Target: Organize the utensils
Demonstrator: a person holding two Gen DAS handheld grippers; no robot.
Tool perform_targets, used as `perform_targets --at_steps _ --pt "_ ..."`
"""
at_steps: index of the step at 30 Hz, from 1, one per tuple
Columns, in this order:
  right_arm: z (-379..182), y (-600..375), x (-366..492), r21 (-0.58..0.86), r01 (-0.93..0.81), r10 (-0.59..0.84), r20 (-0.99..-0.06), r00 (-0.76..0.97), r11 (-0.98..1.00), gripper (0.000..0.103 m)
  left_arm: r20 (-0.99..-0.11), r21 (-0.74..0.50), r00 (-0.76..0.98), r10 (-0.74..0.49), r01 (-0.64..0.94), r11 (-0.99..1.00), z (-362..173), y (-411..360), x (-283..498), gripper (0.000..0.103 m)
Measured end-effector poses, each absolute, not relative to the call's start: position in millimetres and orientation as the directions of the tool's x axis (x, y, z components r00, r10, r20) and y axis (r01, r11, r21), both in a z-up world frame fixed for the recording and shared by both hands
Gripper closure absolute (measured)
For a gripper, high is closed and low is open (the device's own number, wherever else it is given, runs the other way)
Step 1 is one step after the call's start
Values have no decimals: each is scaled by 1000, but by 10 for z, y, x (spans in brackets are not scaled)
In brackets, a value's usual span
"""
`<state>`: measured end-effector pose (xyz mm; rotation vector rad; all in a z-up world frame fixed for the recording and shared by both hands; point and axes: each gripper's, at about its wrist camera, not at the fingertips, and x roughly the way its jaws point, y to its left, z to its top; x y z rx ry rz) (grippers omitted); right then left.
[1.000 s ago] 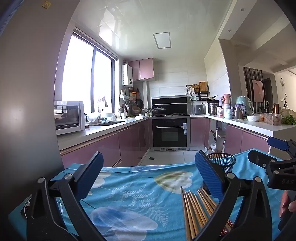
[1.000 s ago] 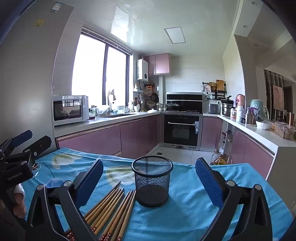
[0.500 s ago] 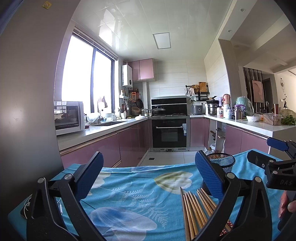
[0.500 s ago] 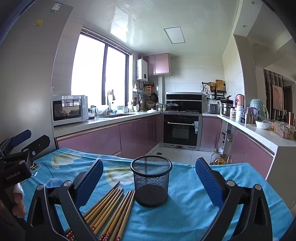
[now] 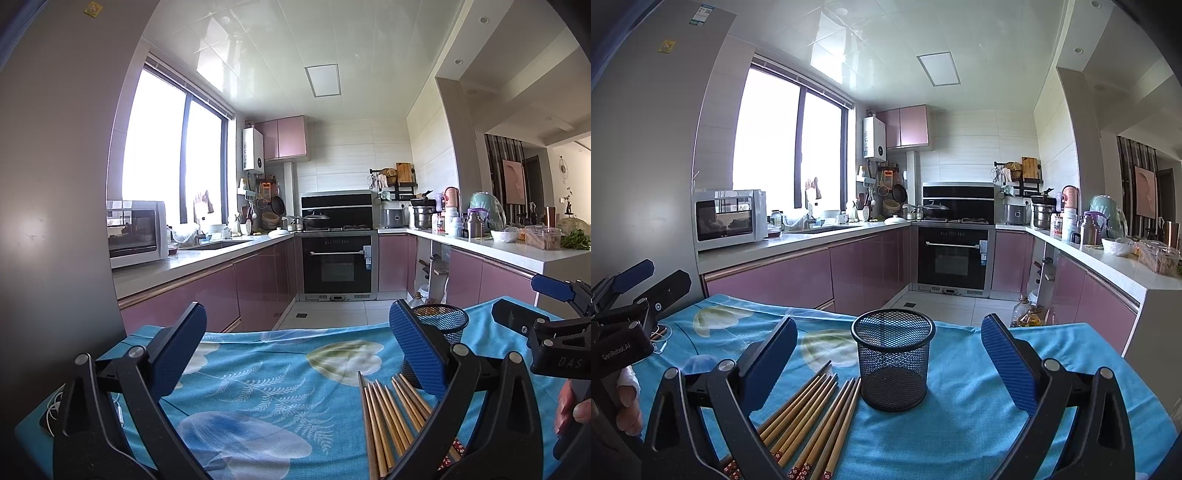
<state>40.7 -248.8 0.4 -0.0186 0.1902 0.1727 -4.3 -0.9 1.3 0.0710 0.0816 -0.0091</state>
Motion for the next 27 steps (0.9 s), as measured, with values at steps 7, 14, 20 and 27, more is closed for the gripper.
perform_targets --at_steps 7,14,20,27 --pt "2 -2483 408 -4 -172 168 -190 967 985 7 -82 70 997 -7 13 997 52 -8 -69 6" --pt "0 -2477 404 -3 -174 170 -189 967 985 7 -82 70 997 -8 14 997 60 -14 -79 6" --pt "-1 -2468 408 -2 -176 172 -191 966 984 7 -82 69 997 -9 15 998 64 -14 -84 6" --pt "-1 -2462 411 -2 -175 171 -192 966 985 7 -83 69 996 -8 14 998 64 -16 -81 6"
